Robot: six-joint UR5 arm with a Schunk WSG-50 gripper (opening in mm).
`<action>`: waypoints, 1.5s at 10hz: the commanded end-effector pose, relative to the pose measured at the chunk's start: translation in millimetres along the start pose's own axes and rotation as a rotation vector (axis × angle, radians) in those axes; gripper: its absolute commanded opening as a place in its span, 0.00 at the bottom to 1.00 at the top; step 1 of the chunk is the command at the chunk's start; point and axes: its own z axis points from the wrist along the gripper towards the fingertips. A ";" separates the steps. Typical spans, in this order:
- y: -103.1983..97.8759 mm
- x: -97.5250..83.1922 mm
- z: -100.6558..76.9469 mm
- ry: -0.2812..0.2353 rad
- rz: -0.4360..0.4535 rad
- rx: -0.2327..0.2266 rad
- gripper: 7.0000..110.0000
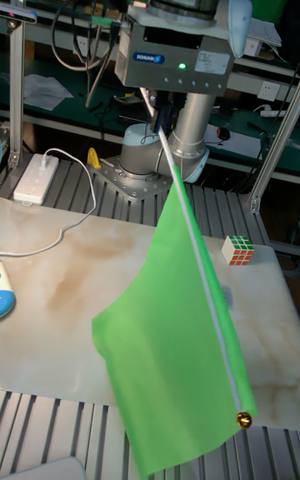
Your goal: Wave the flag
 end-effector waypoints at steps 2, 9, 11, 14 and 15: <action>-38.3 -7.9 1.9 -0.026 -0.060 0.141 0.00; 23.0 -13.4 8.1 -0.028 0.101 -0.089 0.00; 50.6 -22.5 3.5 -0.027 0.167 -0.136 0.00; 80.6 -35.7 -2.1 -0.023 0.213 -0.132 0.00; 89.2 -39.2 -2.9 -0.026 0.225 -0.124 0.00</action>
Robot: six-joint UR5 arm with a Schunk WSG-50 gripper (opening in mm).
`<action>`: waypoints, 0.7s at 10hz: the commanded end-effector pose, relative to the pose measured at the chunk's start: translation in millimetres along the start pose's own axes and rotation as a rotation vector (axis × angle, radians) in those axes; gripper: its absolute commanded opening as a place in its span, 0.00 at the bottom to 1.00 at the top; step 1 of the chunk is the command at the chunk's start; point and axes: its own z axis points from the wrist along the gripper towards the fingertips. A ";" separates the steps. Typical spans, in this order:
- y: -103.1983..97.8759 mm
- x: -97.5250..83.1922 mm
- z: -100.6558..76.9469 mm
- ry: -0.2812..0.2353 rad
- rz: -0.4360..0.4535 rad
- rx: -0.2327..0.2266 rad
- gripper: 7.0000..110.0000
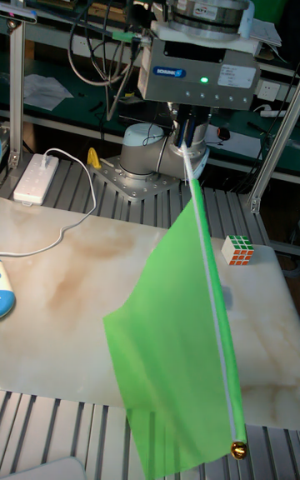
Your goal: Wave the flag
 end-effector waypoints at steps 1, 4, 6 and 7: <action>38.6 -5.5 -1.0 -0.007 0.055 -0.017 0.00; 27.0 -5.8 0.8 -0.008 0.031 0.011 0.00; 6.2 -4.1 2.9 -0.008 -0.007 0.013 0.00; -1.8 -2.7 5.1 -0.010 -0.019 0.012 0.00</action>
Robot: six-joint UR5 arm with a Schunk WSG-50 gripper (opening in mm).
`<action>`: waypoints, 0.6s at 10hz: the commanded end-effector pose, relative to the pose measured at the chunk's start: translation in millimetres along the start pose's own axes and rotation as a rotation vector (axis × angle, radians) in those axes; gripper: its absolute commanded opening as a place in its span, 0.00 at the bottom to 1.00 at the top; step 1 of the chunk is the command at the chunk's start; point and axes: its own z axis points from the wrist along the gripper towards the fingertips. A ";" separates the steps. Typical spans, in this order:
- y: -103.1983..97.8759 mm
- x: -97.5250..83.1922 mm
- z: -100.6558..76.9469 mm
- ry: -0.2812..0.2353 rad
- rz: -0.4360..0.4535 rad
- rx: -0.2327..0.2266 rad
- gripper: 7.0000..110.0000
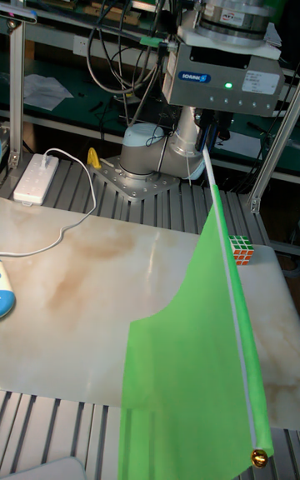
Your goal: Wave the flag
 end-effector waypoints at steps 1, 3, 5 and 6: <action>-16.9 3.0 4.4 -0.003 -0.035 -0.005 0.00; -28.0 4.5 12.5 0.002 -0.054 0.001 0.00; -29.9 4.8 12.5 0.003 -0.068 0.008 0.00; -30.1 3.6 12.5 -0.001 -0.074 0.009 0.00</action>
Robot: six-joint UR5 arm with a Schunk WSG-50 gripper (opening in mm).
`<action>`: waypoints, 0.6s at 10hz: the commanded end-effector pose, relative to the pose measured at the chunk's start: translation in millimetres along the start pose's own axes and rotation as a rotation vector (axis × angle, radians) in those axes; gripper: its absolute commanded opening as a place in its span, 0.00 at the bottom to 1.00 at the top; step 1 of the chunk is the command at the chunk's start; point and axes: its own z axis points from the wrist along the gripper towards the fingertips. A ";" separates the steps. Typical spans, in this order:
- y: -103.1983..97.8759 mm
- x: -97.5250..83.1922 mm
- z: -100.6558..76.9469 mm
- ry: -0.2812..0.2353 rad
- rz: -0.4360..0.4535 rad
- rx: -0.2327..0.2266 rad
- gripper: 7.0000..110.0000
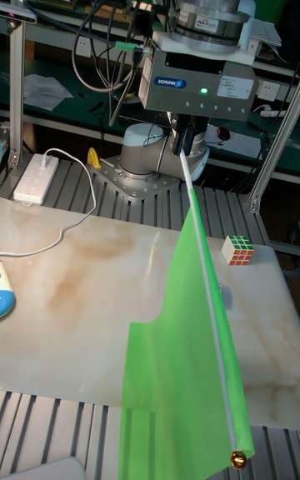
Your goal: Wave the flag
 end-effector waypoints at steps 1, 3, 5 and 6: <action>-4.7 -1.4 2.2 -0.012 -0.029 -0.003 0.00; -5.5 -3.6 2.1 -0.020 -0.038 0.001 0.00; -7.9 -3.9 2.1 -0.022 -0.039 0.010 0.00; -9.6 -5.1 2.1 -0.026 -0.036 0.018 0.00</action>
